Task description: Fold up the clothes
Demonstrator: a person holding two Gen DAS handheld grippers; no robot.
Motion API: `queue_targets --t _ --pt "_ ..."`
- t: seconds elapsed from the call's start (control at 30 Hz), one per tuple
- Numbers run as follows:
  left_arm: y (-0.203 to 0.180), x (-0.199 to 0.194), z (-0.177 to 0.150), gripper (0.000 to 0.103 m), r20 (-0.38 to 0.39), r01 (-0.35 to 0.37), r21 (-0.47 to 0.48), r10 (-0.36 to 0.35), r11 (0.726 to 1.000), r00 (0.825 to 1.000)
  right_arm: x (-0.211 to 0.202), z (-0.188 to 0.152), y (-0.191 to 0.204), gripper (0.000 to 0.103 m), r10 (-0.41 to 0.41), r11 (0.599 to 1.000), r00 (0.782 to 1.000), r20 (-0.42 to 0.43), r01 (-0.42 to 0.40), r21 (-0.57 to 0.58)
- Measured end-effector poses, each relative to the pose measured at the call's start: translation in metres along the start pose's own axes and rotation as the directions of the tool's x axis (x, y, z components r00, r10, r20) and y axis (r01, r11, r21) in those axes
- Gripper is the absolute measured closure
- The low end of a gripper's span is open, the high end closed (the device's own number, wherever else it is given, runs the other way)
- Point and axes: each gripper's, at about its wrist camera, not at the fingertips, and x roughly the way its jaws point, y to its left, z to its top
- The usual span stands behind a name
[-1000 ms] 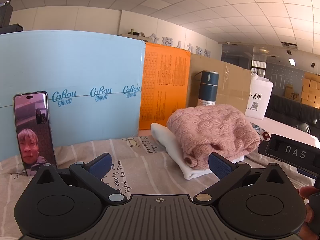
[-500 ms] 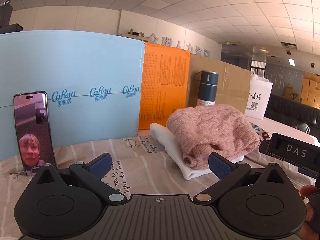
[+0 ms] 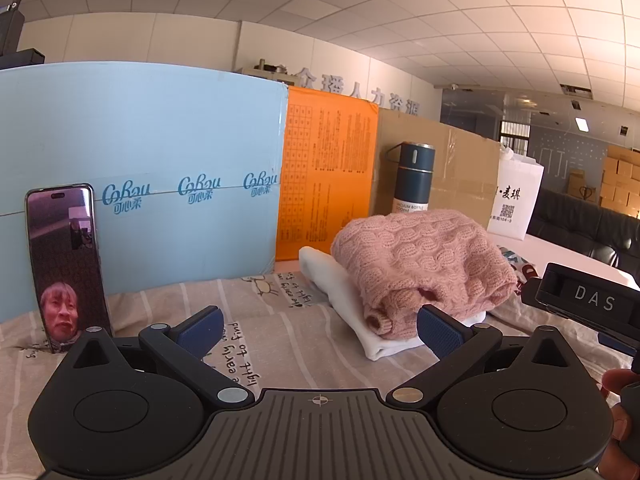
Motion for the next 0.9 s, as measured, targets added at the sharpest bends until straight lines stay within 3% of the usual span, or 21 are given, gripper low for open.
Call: queue_targets --t 0.9 --pt "-0.0022 -0.0054 0.0016 0.0 0.018 0.013 0.009 -0.013 1.0 1.0 0.0024 0.0014 -0.0011 0.0 -0.01 1.0 1.0 -0.005 0.01 0.003"
